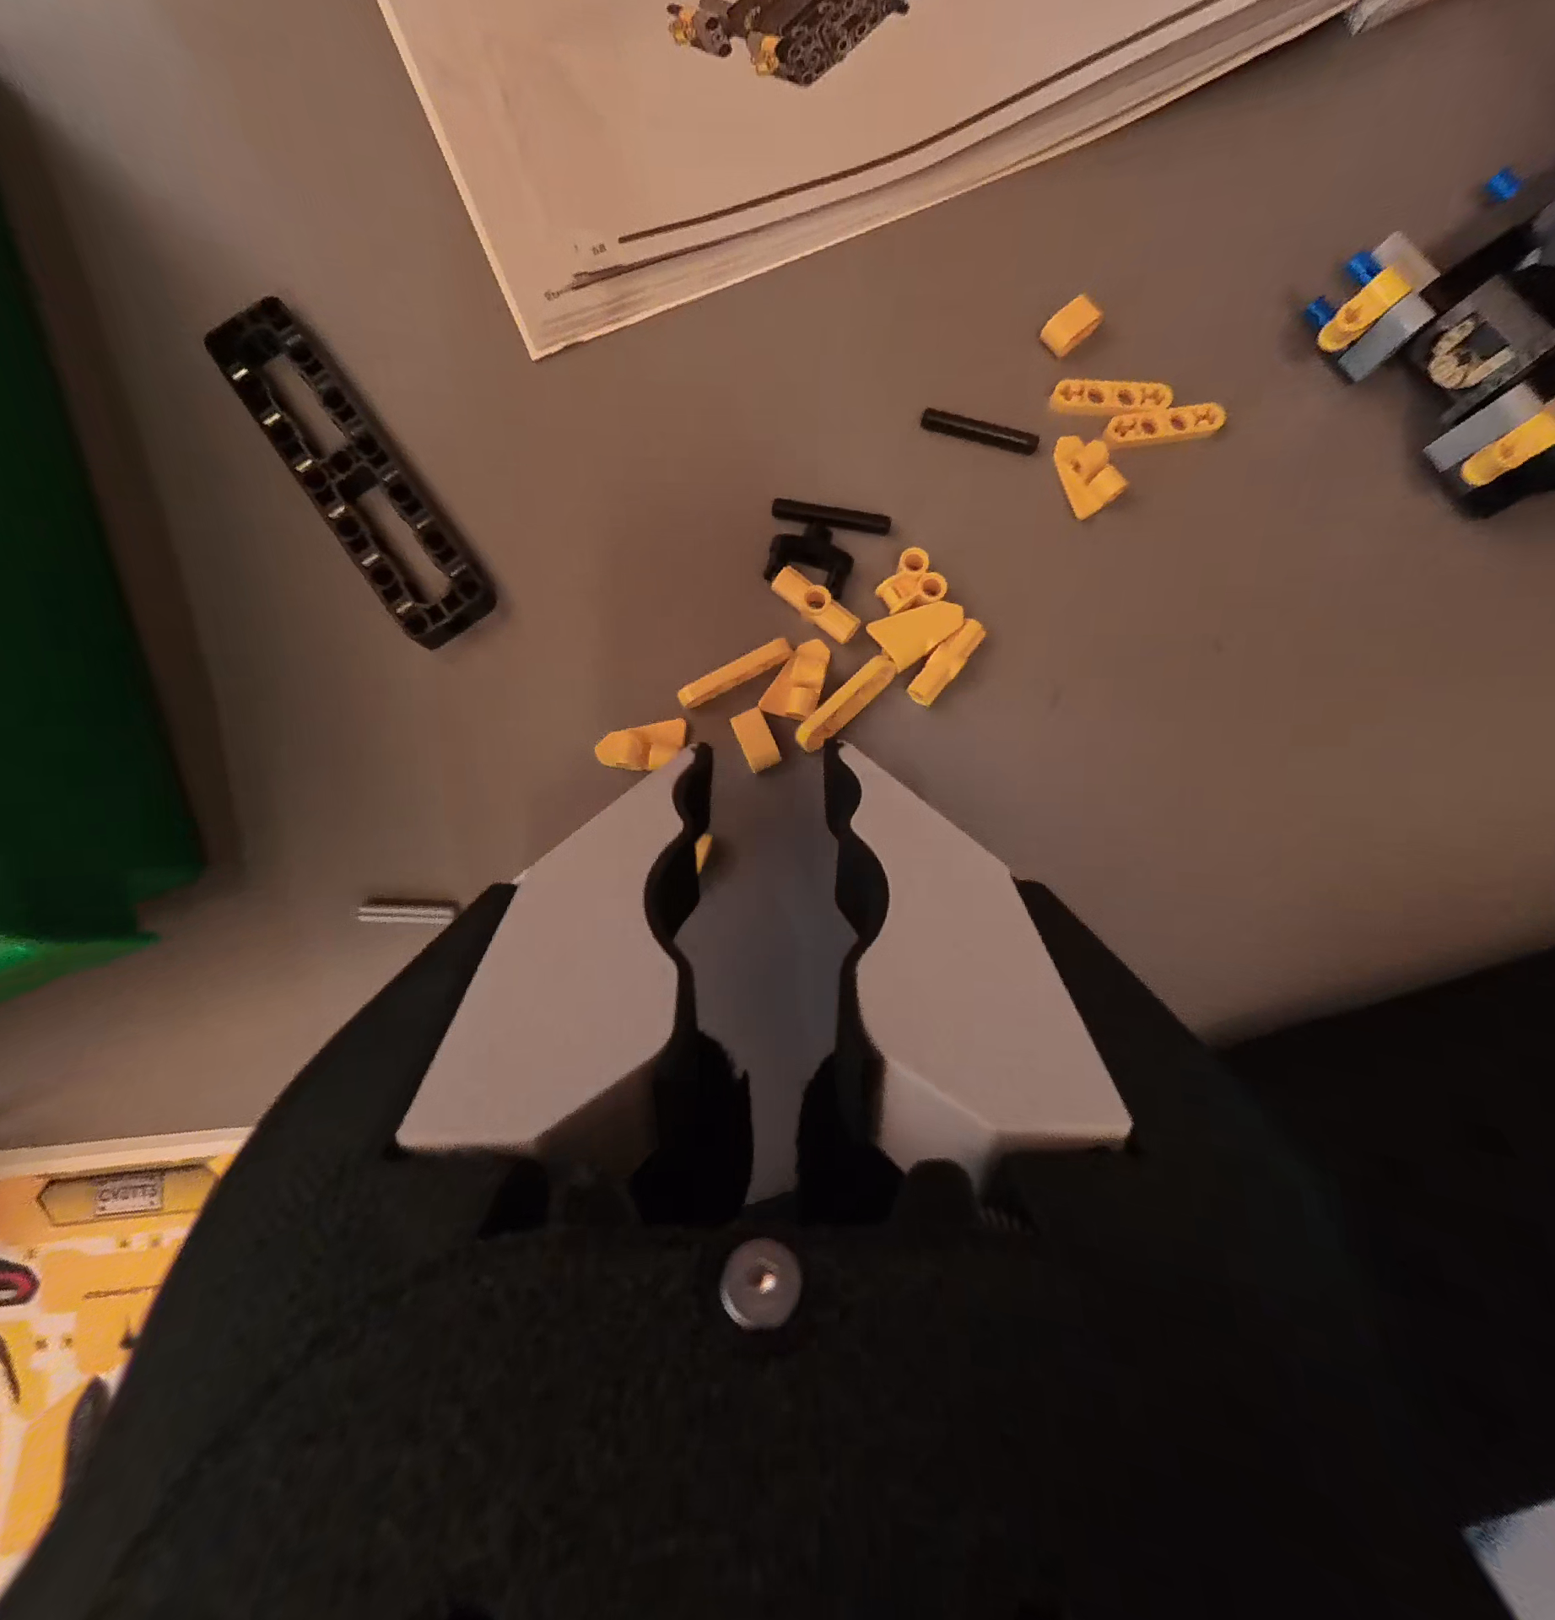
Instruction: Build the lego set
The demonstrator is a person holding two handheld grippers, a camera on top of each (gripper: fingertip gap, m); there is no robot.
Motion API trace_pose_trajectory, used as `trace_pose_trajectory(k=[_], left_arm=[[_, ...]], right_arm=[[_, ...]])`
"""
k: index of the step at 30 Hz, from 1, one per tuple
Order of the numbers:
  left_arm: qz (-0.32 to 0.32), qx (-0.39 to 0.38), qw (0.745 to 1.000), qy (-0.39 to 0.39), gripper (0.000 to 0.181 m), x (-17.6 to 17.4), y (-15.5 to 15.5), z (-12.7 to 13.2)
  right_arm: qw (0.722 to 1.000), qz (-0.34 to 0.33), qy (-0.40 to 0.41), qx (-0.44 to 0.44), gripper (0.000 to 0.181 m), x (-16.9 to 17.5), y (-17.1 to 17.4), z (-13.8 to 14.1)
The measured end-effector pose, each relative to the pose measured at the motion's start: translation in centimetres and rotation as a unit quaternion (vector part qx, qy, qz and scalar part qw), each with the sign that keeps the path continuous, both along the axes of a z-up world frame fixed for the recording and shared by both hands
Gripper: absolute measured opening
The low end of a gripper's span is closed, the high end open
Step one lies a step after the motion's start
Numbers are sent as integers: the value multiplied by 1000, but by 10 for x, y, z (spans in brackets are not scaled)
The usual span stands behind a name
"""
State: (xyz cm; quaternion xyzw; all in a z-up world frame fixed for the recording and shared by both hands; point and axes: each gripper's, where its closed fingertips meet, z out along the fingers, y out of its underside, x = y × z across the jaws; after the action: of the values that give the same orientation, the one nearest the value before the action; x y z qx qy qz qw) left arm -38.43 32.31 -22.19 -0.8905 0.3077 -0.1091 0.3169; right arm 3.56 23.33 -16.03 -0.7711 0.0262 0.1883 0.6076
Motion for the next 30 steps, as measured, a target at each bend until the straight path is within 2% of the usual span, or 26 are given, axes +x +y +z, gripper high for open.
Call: trace_pose_trajectory(k=[6, 9, 13, 18, 25, 28, 30], left_arm=[[-18, -18, 999, -34, 25, 15, 4, 4], [-46, -21, 997, -66, 25, 38, 5, 9], [-72, -15, 996, -41, 24, 56, 13, 1], [-59, -57, 995, -52, 24, 65, 10, -11], [-56, -45, 997, -16, 20, 65, 12, -19], [-57, -25, 998, -14, 18, 67, 14, -11], [-77, -5, 996, -33, 17, 78, 10, 5]], right_arm=[[1000, 3, 19, -2, 21, 1, 1, 0], [1000, 5, 29, -3, 20, 1, 1, 0], [999, 8, 31, -6, 20, 1, 1, -1], [999, 4, 36, -3, 19, 3, 0, 0], [999, 10, 40, -8, 19, 1, 0, -2], [999, 8, 42, -6, 18, 2, 0, -1], [999, 7, 42, -4, 17, 3, 0, 0]])
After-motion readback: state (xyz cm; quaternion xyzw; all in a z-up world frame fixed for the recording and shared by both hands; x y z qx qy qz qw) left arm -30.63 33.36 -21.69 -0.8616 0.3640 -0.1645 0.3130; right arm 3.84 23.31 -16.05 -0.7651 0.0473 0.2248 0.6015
